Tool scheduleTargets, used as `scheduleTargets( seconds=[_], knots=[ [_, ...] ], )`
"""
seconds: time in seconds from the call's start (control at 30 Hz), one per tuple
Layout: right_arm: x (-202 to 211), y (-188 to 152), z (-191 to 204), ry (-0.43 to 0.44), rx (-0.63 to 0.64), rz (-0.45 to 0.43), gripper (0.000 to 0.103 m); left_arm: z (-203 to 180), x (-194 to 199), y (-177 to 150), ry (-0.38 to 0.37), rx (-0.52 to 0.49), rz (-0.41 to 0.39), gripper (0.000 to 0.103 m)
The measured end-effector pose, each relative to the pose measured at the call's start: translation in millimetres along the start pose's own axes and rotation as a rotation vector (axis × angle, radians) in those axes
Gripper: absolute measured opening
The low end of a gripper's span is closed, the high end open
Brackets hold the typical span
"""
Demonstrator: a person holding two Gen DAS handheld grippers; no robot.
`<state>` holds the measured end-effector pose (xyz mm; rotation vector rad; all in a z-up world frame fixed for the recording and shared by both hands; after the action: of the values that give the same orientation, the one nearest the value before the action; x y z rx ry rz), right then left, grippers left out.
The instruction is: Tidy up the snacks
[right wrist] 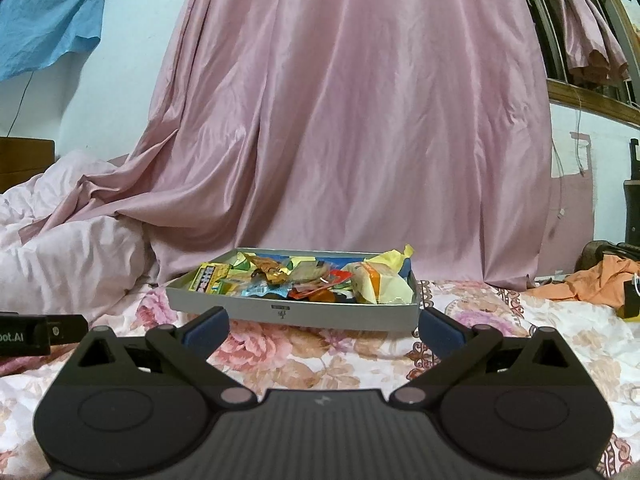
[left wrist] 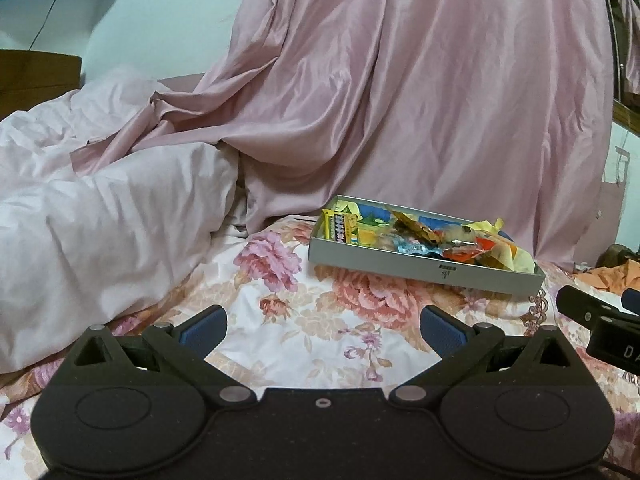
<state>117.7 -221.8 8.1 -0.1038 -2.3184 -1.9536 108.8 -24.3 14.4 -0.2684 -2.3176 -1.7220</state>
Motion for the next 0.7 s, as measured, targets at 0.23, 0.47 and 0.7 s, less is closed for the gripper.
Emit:
scheduleTargets(
  seconds=[0.23,0.47,0.7],
  knots=[
    [8,-3,9,0.008,0.003,-0.004,0.103,3,-1,-2,-0.011,0.002,-0.003,0.102],
    [6,-10,17,0.029,0.001,0.004,0.103,5,-6,-10,0.001,-0.019,0.009,0.102],
    [-5,-20,18,0.033,-0.021,0.036,0.103,9,-13,-17,0.014,-0.021,0.027,0.102]
  ],
)
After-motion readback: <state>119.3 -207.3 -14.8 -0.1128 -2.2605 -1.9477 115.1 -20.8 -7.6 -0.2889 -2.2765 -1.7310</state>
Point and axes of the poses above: each gripper's, at about its wrist camera, not at the fingertips, and x roughly against the way its jaws point, z to its left, y to its top, the point moved 8 cm from there along -x, roughly the way its jaws point, and after that the axes turned 11 degrees about x, right-handed, at the moved point
